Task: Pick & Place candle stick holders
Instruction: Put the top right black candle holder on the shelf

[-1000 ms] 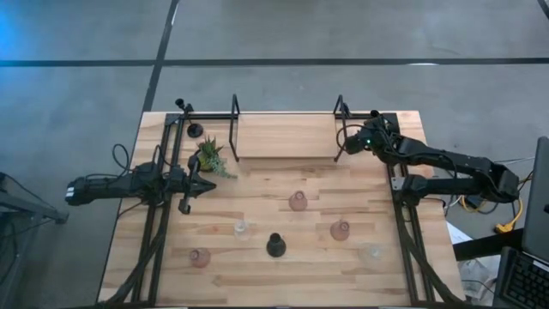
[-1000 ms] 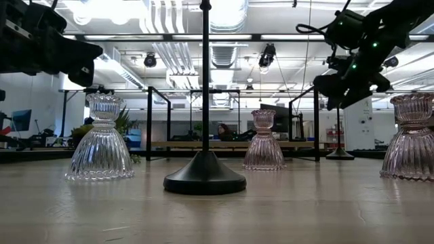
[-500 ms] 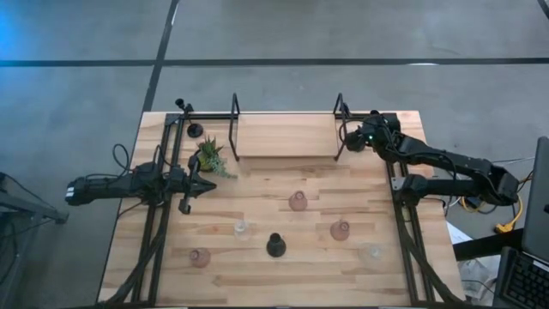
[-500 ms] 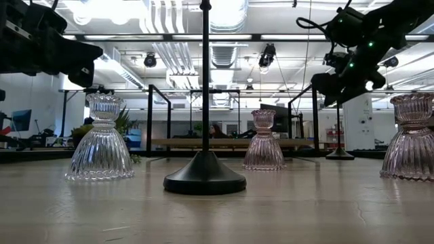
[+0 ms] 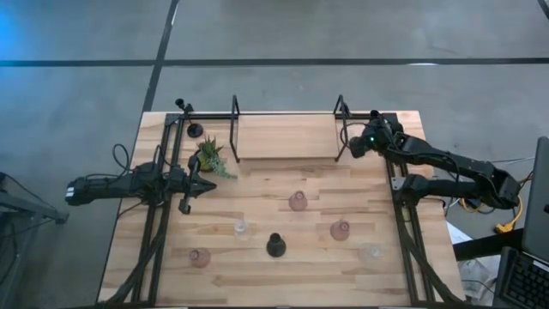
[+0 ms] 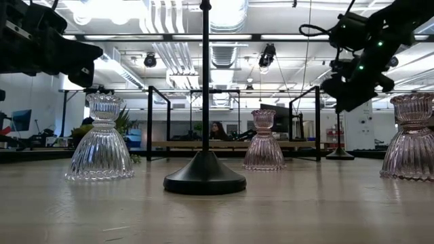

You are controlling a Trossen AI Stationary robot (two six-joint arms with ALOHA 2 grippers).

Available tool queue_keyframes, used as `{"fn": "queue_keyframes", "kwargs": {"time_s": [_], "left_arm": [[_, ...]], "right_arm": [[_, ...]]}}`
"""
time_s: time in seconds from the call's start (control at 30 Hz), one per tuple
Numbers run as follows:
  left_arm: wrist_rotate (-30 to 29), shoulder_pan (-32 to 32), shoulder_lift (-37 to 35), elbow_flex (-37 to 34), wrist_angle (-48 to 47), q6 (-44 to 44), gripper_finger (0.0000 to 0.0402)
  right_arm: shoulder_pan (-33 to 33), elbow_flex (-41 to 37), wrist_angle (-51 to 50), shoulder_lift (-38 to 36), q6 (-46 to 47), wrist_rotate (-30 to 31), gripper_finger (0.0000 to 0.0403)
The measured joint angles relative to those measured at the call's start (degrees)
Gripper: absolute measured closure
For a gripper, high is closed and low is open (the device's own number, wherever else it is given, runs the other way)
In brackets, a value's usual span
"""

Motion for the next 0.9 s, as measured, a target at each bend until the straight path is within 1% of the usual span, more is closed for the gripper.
{"fn": "queue_keyframes", "kwargs": {"time_s": [0.07, 0.13, 0.23, 0.37, 0.47, 0.9], "left_arm": [[0.0, 0.0, -0.02, 0.0, 0.0, 0.0, 0.0378], [0.0, 0.01, 0.0, 0.0, -0.02, 0.0, 0.0378], [0.02, -0.01, -0.02, 0.0, -0.02, 0.0, 0.0378], [0.01, -0.01, 0.02, 0.0, -0.02, 0.0, 0.0378], [0.01, 0.01, 0.02, 0.0, -0.03, 0.0, 0.0378], [0.02, -0.01, 0.0, 0.0, -0.04, 0.0, 0.0378]], "right_arm": [[-0.05, -0.27, -2.85, -1.38, -0.77, 0.21, 0.023], [-0.04, -0.17, -3.63, -3.22, -0.98, 0.5, 0.0226], [0.02, -0.17, -2.8, -6.0, -2.8, 0.2, 0.0222], [0.03, -0.12, -0.46, -9.53, -7.52, 0.09, 0.0218], [0.04, -0.11, -0.26, -11.31, -8.97, -1.2, 0.022], [0.09, -0.08, -0.28, -12.0, -8.76, -2.44, 0.0231]]}}
